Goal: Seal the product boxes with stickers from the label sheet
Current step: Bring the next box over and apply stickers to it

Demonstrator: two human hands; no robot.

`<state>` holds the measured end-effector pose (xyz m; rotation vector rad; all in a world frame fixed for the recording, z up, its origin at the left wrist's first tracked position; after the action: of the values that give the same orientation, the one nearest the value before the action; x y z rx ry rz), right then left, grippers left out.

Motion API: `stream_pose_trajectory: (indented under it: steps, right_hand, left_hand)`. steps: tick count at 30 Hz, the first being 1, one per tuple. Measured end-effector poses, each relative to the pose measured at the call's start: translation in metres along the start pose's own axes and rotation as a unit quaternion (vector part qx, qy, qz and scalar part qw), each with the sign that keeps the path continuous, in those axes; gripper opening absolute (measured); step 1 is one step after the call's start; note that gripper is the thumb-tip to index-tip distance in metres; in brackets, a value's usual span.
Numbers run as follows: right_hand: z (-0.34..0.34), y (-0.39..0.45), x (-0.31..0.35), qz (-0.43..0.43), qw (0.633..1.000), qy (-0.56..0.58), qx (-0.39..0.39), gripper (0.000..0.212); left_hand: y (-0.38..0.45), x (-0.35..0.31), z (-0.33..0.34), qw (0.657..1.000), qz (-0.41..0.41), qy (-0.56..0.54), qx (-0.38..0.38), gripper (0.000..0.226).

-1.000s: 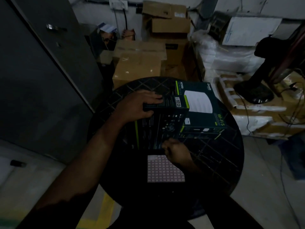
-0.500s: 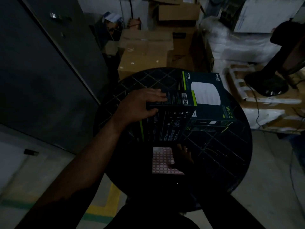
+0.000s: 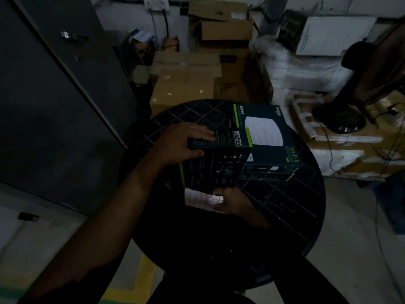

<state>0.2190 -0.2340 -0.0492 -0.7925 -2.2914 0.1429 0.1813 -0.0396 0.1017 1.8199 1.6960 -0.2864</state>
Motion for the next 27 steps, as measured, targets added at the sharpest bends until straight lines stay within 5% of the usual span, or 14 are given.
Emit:
stream_pose_trajectory:
  steps: [5,19,23,27]
  right_hand:
    - [-0.069,-0.011,0.044,-0.070,0.987,0.080,-0.120,0.028]
    - [-0.155,-0.010,0.068,-0.125,0.941,0.252,-0.190,0.065]
    - [-0.157,-0.015,0.056,-0.123,0.900,0.353,-0.223,0.039]
    - [-0.159,-0.009,0.056,-0.117,0.918,0.291,-0.241,0.019]
  left_hand:
    - [0.007,-0.003,-0.005,0.999,-0.007,-0.030,0.010,0.031]
    - [0.012,0.002,-0.016,0.995,-0.044,-0.075,0.045,0.010]
    - [0.011,0.007,-0.019,0.994,-0.055,-0.097,0.020,0.010]
    - [0.013,0.004,-0.019,0.987,-0.064,-0.140,0.044,0.019]
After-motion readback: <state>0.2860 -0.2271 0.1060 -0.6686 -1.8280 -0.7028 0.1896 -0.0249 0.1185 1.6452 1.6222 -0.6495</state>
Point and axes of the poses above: each hand's wrist, its own y-axis towards the middle knuckle, its own z-axis out of the palm, x = y × z, the point moved 5 cm from there along y, towards the middle knuckle, and after that the axes turned 6 degrees about y, right-handed, at the moved point
